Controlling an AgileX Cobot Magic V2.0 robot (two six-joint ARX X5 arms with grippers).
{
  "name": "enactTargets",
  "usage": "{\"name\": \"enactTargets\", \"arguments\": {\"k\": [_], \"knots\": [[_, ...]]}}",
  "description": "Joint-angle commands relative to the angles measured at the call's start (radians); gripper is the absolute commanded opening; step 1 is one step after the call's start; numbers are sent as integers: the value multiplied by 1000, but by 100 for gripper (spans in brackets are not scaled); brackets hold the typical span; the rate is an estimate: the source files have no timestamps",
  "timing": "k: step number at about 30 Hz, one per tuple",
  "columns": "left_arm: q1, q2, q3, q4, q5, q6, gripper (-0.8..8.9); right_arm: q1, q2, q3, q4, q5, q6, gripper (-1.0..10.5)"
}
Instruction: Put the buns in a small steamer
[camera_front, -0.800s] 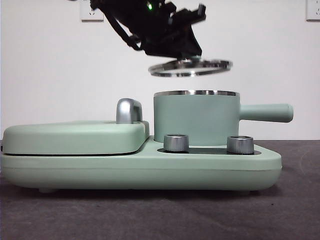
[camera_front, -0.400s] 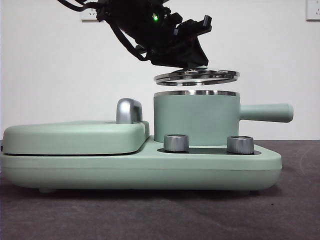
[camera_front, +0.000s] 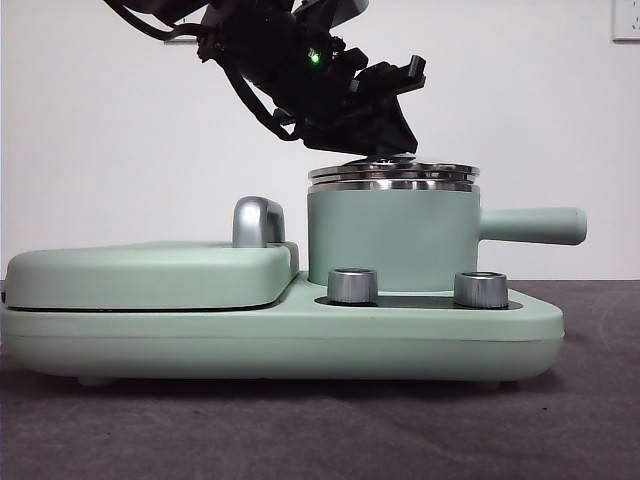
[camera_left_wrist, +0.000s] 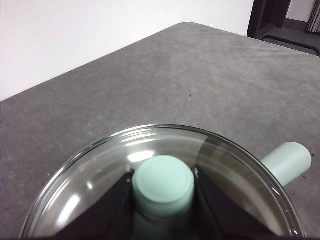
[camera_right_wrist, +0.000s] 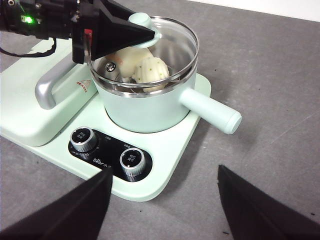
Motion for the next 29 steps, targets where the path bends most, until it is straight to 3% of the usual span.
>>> {"name": "enactTargets", "arguments": {"k": [1, 20, 25, 29], "knots": [[-9, 22, 29, 33, 2, 8, 11, 7, 6, 10, 3, 2, 15, 324], [-9, 33, 29, -22, 2, 21, 16, 7, 6, 10, 3, 2, 14, 324], [-10, 32, 29, -19, 2, -14, 254, 7, 6, 10, 3, 2, 14, 324], [-10, 14, 29, -29, 2, -31, 261, 7, 6, 10, 3, 2, 14, 324]]}}
